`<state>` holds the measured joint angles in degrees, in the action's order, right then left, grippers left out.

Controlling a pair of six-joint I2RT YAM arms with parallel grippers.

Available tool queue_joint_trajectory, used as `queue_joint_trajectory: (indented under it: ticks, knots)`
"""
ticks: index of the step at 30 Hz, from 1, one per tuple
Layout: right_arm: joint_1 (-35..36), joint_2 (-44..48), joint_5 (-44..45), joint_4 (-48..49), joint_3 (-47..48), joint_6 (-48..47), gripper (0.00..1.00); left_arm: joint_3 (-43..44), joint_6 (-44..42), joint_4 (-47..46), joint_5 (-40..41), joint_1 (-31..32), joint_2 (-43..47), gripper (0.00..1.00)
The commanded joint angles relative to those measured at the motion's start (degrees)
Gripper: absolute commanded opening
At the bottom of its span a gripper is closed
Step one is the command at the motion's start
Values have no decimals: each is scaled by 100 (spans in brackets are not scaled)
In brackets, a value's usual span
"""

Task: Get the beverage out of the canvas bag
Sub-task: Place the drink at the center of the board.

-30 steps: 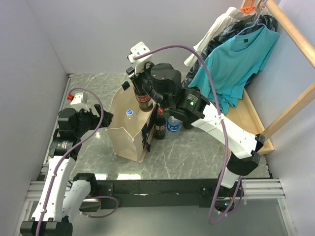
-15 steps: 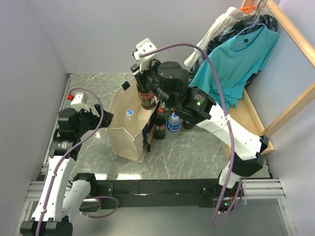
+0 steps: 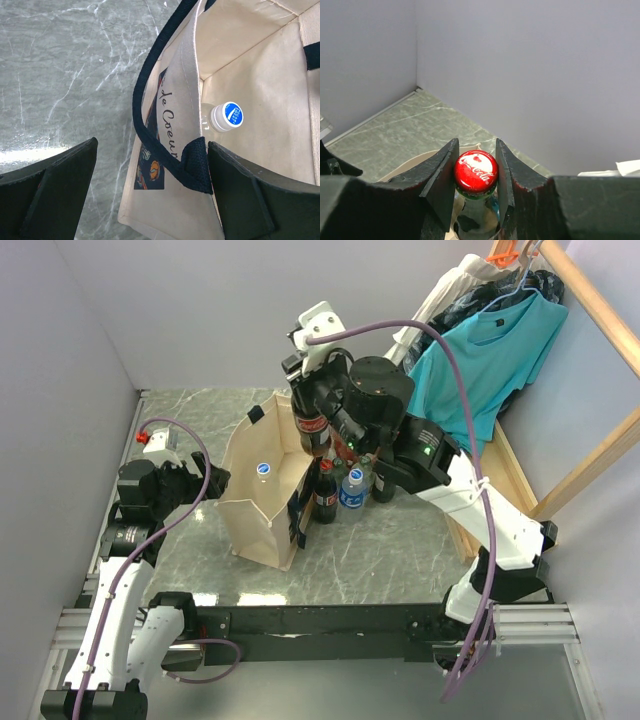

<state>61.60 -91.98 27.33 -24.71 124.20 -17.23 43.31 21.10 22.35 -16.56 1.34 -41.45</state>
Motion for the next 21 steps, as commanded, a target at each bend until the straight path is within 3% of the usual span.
queue_joint_trajectory:
  ticks: [1, 15, 21]
  knots:
    - [-26, 760, 229, 1548, 500, -447, 0, 64, -36, -64, 3, 15, 6, 96]
    - [-26, 1595, 791, 1987, -431, -632, 0, 64, -36, -73, -23, 15, 14, 97]
    - [-34, 2228, 1230, 2347, -1441, -606, 0, 72, -45, -73, -41, 15, -3, 96]
